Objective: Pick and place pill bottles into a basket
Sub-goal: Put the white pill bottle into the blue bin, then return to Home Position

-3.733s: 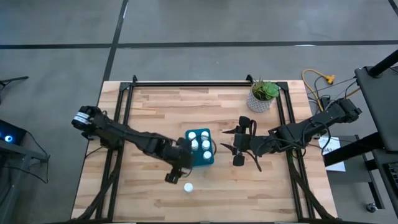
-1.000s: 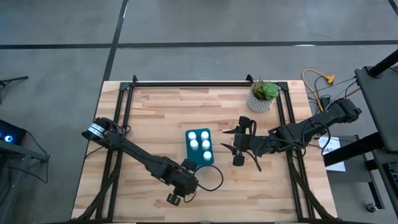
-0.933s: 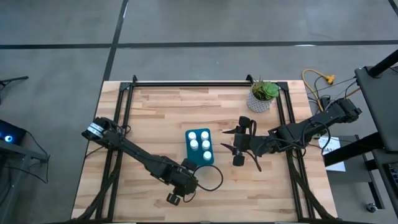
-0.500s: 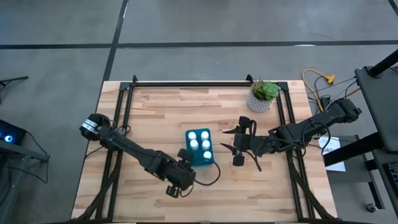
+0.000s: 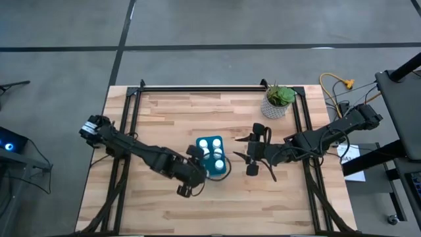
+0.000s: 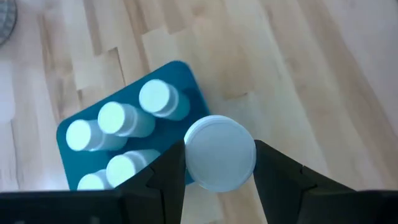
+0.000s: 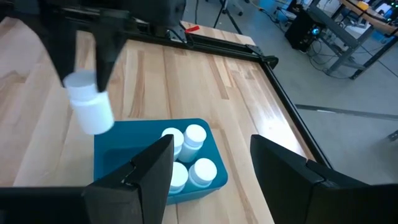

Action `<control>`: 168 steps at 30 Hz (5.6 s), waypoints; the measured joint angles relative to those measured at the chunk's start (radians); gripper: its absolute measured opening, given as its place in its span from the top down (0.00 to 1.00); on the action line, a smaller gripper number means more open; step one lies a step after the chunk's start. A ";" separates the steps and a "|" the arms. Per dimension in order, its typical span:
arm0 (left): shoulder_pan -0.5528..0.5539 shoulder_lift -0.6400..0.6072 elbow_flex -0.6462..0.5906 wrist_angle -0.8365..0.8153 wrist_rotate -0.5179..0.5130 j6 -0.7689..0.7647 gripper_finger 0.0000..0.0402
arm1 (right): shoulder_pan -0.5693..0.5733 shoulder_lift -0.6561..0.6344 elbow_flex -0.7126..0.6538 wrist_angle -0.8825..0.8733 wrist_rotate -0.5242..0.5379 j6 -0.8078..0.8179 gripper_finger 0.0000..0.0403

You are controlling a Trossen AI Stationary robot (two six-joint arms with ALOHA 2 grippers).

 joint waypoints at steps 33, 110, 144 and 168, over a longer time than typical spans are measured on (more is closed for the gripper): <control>0.218 0.003 -0.191 0.200 0.230 0.075 0.65 | 0.000 0.000 0.000 -0.001 0.000 -0.003 0.49; 0.182 -0.389 -0.213 0.205 0.260 0.049 0.28 | 0.000 -0.001 0.002 0.019 -0.002 -0.008 0.49; 0.318 -0.665 -0.800 0.929 0.211 0.204 0.28 | -0.030 -0.399 -0.325 0.336 -0.254 -0.122 0.49; 0.521 -0.661 -0.881 1.052 0.338 0.171 0.28 | -0.357 -0.535 -0.524 0.529 -0.665 -0.110 0.49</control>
